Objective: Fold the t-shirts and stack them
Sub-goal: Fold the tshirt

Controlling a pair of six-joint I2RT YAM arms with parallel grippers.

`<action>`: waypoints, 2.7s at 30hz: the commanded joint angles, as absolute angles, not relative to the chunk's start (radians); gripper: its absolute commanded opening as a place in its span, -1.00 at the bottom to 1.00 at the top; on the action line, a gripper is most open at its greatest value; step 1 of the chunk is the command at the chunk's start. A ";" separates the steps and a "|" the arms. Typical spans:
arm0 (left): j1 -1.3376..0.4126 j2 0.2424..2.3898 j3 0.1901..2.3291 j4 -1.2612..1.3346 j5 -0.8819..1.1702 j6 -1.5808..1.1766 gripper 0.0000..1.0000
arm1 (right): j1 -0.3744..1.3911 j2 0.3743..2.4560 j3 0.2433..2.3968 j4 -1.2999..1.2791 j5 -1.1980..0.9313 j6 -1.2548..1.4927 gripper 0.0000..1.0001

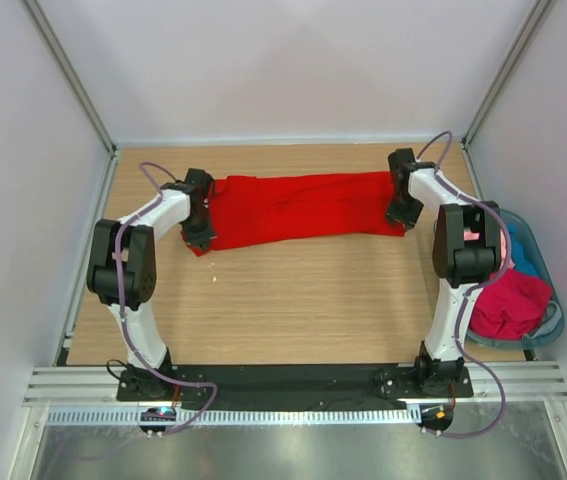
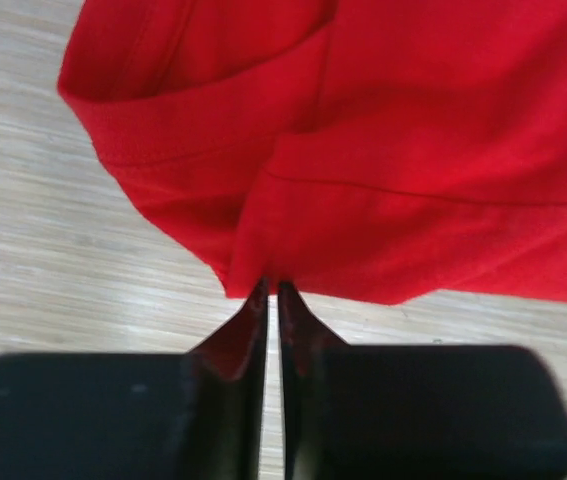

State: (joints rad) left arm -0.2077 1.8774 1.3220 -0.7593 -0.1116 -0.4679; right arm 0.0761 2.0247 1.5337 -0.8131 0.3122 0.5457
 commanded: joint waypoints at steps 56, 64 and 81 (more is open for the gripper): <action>-0.095 1.887 1.371 -0.864 -0.241 -0.268 -1.00 | 0.075 1.882 1.424 -0.821 0.350 0.423 -0.98; -0.095 1.907 1.351 -0.903 -0.262 -0.279 -0.99 | 0.103 1.816 1.267 -0.804 0.282 0.436 -0.98; -0.089 1.876 1.483 -0.983 -0.301 -0.311 -0.24 | 0.112 1.730 1.311 -0.917 0.252 0.522 -0.40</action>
